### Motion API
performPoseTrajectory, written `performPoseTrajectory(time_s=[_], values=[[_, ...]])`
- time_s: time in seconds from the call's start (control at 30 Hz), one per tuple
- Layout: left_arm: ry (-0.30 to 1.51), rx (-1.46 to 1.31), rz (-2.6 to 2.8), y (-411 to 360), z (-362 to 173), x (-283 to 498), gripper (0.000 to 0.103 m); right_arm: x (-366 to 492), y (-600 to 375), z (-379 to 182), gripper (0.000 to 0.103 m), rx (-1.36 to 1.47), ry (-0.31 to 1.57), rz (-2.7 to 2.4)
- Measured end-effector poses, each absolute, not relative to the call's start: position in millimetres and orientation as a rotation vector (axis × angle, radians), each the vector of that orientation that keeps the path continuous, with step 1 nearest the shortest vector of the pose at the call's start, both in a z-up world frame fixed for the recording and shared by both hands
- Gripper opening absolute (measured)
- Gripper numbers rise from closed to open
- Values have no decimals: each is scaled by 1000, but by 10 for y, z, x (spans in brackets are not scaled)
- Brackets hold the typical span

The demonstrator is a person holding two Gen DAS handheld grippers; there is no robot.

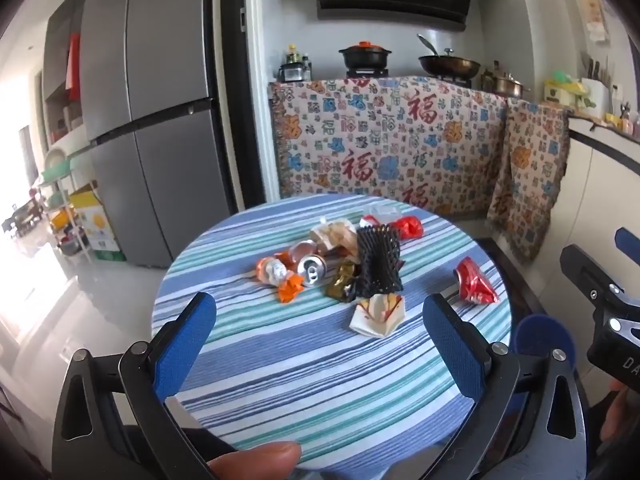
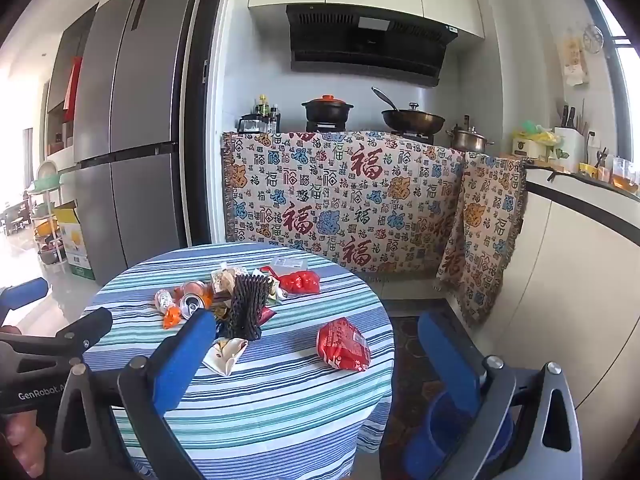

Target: Collect trash

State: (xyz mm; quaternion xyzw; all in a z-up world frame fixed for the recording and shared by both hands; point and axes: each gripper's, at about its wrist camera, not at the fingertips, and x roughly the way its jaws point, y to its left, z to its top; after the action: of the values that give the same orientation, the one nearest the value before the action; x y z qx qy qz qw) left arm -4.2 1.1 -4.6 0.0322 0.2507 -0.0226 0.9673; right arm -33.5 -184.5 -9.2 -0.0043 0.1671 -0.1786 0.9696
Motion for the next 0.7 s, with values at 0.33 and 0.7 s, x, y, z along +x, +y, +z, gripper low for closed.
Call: performPoseTrajectory(time_s=[0.33,0.7], values=[[508,65,-51,7,-21,-54,103,-354,-1856,-70,103,-10,334,-361],[509,65,-53,8,-5,-45,103,-369,-1853,-55,103,-8,328,-359]])
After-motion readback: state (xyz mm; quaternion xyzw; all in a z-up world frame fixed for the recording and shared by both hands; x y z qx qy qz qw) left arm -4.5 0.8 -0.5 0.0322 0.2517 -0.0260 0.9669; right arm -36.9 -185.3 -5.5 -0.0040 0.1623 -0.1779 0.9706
